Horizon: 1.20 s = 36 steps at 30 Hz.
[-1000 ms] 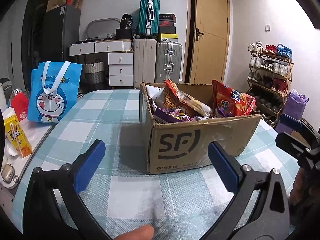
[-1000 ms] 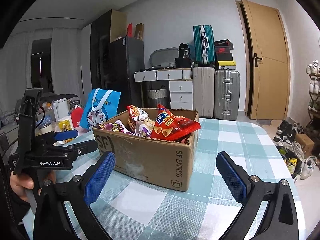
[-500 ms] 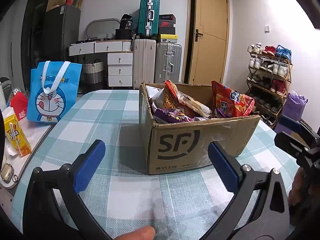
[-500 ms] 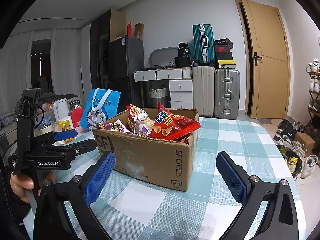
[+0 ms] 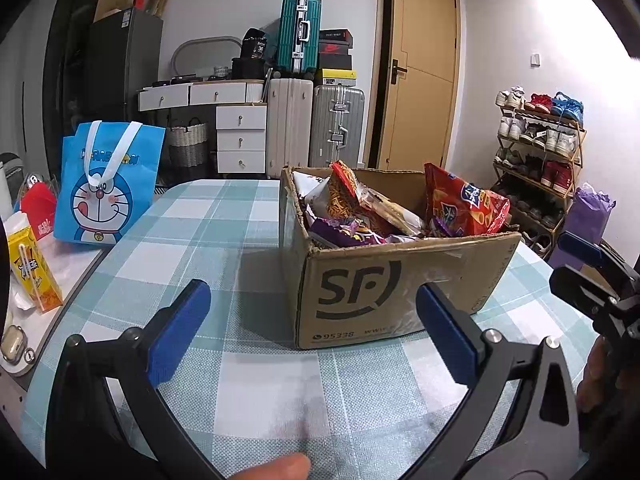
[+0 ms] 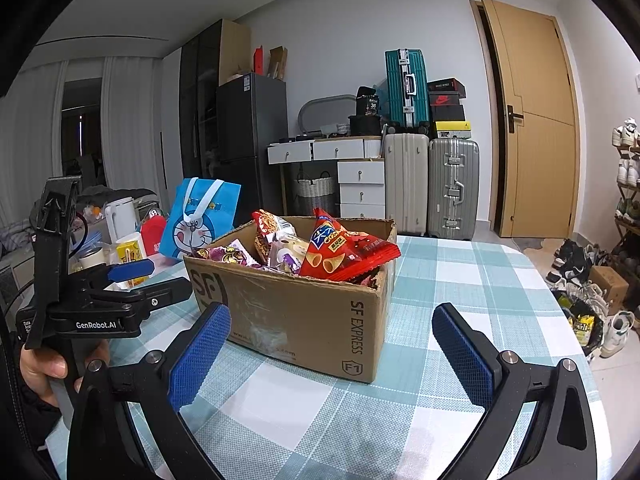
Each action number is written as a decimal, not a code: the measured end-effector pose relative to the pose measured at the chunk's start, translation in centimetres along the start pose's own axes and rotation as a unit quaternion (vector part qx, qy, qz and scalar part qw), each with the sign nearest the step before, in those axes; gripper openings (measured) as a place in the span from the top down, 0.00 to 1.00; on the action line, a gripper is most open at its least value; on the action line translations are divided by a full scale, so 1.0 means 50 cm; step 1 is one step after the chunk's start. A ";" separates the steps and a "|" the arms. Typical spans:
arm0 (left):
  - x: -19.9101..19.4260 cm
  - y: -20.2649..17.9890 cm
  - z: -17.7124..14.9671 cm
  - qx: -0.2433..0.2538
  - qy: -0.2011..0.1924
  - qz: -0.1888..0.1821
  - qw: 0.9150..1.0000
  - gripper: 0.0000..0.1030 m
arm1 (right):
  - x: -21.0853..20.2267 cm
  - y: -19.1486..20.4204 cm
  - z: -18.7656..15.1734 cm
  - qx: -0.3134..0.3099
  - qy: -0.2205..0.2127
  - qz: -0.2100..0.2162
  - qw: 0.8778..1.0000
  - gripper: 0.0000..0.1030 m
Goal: Organize snacks
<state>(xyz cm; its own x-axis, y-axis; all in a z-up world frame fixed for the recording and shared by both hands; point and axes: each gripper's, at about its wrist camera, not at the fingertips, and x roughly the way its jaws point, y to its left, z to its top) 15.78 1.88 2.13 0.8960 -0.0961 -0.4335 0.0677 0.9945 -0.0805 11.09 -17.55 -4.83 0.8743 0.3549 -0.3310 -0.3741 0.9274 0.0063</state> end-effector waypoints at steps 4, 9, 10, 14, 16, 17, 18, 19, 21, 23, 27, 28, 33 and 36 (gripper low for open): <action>0.000 0.000 0.000 0.000 0.000 0.000 1.000 0.00 | 0.000 0.000 0.000 0.000 0.000 0.000 1.000 0.00; 0.000 0.001 0.000 -0.001 0.000 0.000 1.000 0.00 | 0.001 0.000 0.000 0.000 0.000 0.000 1.000 0.00; 0.000 0.001 0.000 -0.001 0.000 0.000 1.000 0.00 | 0.000 0.000 0.000 0.000 0.000 0.000 1.000 0.00; 0.002 0.000 0.000 0.000 0.000 0.000 1.000 0.00 | 0.002 0.001 0.000 0.000 0.000 0.000 1.000 0.00; 0.000 0.001 0.000 -0.001 0.000 0.000 1.000 0.00 | 0.000 0.000 0.000 0.000 0.000 0.000 1.000 0.00; 0.001 0.000 0.000 -0.001 0.000 0.000 1.000 0.00 | 0.000 0.000 0.000 0.000 0.000 0.000 1.000 0.00; 0.000 0.001 0.000 -0.001 0.000 0.000 1.000 0.00 | 0.000 0.000 0.000 0.000 0.000 0.000 1.000 0.00; 0.001 0.000 0.000 -0.001 0.000 0.000 1.000 0.00 | 0.000 0.000 0.000 0.000 0.000 0.000 1.000 0.00; 0.000 0.001 0.000 -0.001 0.000 0.000 1.000 0.00 | 0.000 0.000 0.000 0.000 0.000 0.000 1.000 0.00; 0.000 0.001 0.000 -0.001 0.000 0.000 1.000 0.00 | 0.000 0.000 0.000 0.000 0.000 0.000 1.000 0.00; 0.000 0.002 0.000 -0.001 0.000 0.000 1.000 0.00 | 0.000 0.000 0.000 0.000 0.000 0.000 1.000 0.00; 0.001 0.001 0.000 -0.001 0.000 0.000 1.000 0.00 | 0.001 0.000 0.000 0.000 0.000 0.000 1.000 0.00; 0.001 0.003 -0.003 0.000 0.000 0.002 1.000 0.00 | 0.000 0.000 0.000 0.000 0.000 0.000 1.000 0.00; 0.001 0.002 -0.005 0.001 -0.001 0.004 1.000 0.00 | 0.000 0.000 -0.001 0.000 0.000 0.000 1.000 0.00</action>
<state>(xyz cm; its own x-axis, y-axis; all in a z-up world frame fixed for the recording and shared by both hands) 15.74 1.95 1.88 0.8970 -0.0888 -0.4330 0.0616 0.9952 -0.0763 11.08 -17.57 -4.86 0.8744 0.3547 -0.3310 -0.3742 0.9273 0.0054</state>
